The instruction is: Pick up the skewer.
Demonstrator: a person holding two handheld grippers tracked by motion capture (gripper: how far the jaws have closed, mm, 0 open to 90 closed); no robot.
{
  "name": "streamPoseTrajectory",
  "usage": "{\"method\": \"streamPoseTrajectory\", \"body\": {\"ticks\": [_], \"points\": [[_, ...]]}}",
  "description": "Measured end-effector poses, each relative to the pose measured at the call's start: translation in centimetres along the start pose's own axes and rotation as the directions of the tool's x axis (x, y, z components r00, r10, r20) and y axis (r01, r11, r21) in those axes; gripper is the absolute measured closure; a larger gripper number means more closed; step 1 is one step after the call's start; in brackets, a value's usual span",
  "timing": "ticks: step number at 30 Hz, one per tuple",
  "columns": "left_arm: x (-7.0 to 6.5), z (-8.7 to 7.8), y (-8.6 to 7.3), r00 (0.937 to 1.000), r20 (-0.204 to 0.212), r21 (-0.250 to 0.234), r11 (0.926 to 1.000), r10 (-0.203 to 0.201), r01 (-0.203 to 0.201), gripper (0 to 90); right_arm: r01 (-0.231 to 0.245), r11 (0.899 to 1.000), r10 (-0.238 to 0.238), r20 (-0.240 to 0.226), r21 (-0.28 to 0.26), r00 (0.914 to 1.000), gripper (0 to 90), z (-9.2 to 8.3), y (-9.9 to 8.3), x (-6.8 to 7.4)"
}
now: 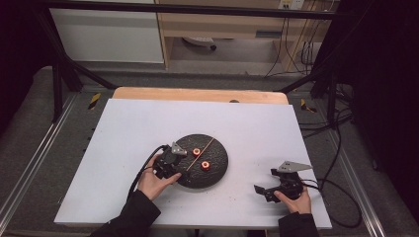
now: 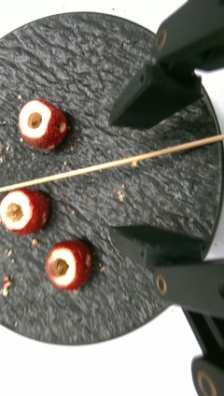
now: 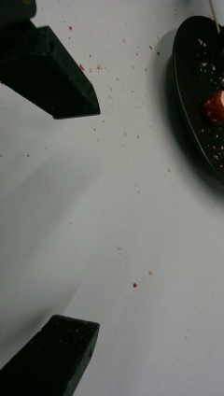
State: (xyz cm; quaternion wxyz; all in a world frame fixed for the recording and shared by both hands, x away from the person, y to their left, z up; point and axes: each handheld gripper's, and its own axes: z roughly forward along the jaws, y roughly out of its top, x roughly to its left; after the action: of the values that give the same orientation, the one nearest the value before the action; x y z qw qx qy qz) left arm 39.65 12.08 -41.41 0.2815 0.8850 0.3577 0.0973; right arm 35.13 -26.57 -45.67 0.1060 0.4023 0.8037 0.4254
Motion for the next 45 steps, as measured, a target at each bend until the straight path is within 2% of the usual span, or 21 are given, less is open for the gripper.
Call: {"method": "streamPoseTrajectory", "body": {"ticks": [2,5,11,24,36,45], "points": [[0.0,0.1,0.2,0.9999,0.010,0.010,0.9999,-0.005,0.005,49.6,0.001,1.000,-0.001,0.000,0.002,1.0000,0.6,0.0,0.0,0.0],[-0.2,0.2,0.4,0.9997,0.021,0.020,0.9997,-0.010,0.010,54.5,-0.003,1.000,0.003,0.000,0.004,1.0000,0.6,0.0,0.0,0.0],[-0.4,0.5,0.7,0.9997,0.019,0.047,0.9988,-0.013,0.012,64.4,0.001,1.000,-0.001,-0.002,0.002,1.0000,0.6,0.0,0.0,0.0],[-0.9,0.7,0.9,0.9998,-0.019,0.089,0.9960,0.000,0.002,79.0,-0.003,1.000,0.003,-0.003,0.006,1.0000,0.6,0.0,0.0,0.0],[-1.3,0.7,0.9,0.9989,-0.047,0.108,0.9942,0.003,0.002,85.9,-0.002,1.000,0.002,-0.003,0.006,1.0000,0.6,0.0,0.0,0.0],[-1.2,0.5,0.5,0.9985,-0.052,0.088,0.9958,-0.019,0.024,87.9,-0.002,1.000,0.002,-0.001,0.011,1.0000,0.6,0.0,0.0,0.0]]}}
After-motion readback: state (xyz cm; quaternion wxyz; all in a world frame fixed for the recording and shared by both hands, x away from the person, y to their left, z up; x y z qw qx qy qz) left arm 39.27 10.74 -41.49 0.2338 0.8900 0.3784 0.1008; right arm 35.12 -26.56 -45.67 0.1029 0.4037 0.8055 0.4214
